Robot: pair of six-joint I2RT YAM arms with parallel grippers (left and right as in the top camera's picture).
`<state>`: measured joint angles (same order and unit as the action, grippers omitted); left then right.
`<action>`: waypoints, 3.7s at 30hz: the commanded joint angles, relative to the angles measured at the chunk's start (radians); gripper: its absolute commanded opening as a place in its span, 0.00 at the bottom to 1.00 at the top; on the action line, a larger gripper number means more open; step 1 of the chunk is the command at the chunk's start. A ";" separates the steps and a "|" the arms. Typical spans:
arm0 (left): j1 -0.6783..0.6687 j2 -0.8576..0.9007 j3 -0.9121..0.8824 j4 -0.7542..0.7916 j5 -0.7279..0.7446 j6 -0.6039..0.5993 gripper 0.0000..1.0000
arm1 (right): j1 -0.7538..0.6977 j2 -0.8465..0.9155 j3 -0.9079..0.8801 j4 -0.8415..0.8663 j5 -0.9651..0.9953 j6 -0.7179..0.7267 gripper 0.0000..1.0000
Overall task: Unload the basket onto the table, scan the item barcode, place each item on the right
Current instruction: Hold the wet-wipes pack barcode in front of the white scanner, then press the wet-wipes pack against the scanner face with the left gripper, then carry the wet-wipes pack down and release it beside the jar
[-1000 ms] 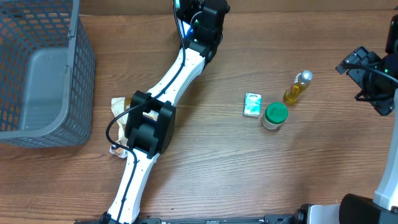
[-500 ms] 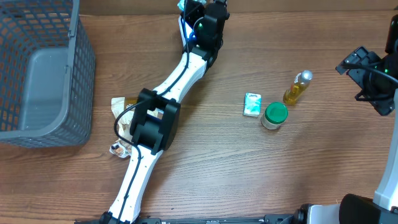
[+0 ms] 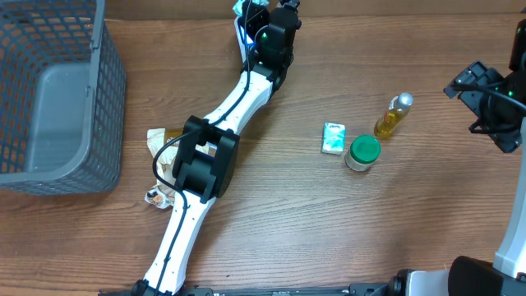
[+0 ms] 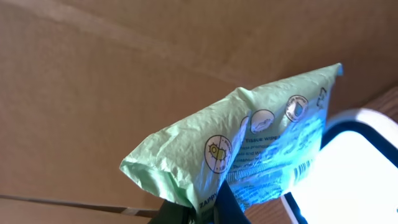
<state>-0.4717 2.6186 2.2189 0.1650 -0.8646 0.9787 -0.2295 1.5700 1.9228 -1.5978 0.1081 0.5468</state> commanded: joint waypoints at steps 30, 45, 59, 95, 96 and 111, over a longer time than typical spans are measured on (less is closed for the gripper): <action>-0.132 0.013 0.007 -0.657 -0.055 -0.549 0.04 | -0.004 -0.008 0.002 0.002 0.003 0.003 1.00; -0.173 -0.084 0.010 -0.924 0.146 -0.740 0.04 | -0.004 -0.008 0.002 0.002 0.003 0.003 1.00; -0.131 -0.445 0.010 -1.283 0.990 -1.245 0.04 | -0.004 -0.008 0.002 0.002 0.003 0.003 1.00; -0.249 -0.413 -0.346 -1.405 1.216 -1.344 0.30 | -0.004 -0.008 0.002 0.002 0.003 0.003 1.00; -0.249 -0.413 -0.346 -1.405 1.216 -1.341 0.34 | -0.004 -0.008 0.002 0.002 0.003 0.003 1.00; -0.256 -0.413 -0.346 -1.345 1.159 -1.342 0.98 | -0.004 -0.008 0.002 0.002 0.003 0.003 1.00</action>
<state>-0.7189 2.2101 1.8759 -1.1839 0.3191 -0.3645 -0.2295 1.5700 1.9228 -1.5974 0.1085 0.5468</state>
